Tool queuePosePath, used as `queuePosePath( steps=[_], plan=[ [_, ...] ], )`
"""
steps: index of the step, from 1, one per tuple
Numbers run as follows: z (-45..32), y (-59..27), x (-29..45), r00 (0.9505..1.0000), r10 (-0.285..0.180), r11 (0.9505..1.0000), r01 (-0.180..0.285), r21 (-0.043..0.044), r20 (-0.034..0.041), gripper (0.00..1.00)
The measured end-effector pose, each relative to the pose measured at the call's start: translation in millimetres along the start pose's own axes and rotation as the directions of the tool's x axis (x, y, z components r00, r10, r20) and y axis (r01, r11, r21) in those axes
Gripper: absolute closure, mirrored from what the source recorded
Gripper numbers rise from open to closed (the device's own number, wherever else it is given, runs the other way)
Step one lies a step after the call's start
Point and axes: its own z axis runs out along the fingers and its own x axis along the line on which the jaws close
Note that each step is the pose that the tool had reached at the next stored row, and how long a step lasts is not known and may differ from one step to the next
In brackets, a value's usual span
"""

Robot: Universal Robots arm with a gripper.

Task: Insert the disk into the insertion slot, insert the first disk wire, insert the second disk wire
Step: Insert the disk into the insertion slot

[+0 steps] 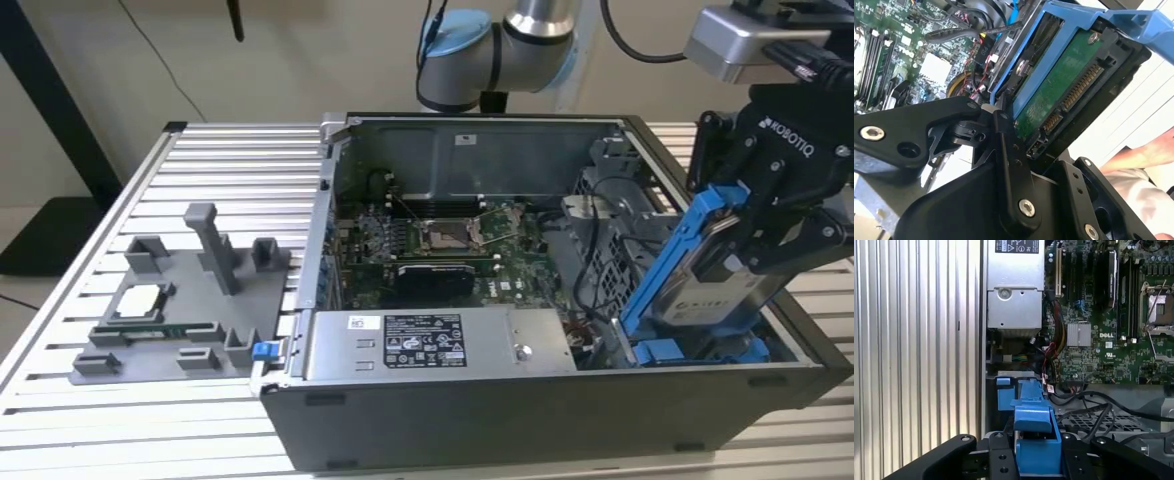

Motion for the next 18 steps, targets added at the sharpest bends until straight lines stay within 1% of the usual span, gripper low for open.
queuePosePath(
  steps=[5,13,18],
  plan=[
    [2.9,-0.1,-0.4,1.0000,0.000,1.0000,0.000,-0.0001,0.0018,1.00],
    [8.1,-0.4,-2.6,1.0000,0.000,1.0000,0.000,-0.0003,0.0081,1.00],
    [12.7,-0.5,-2.6,1.0000,0.000,1.0000,0.000,-0.0008,0.0082,1.00]
  ],
)
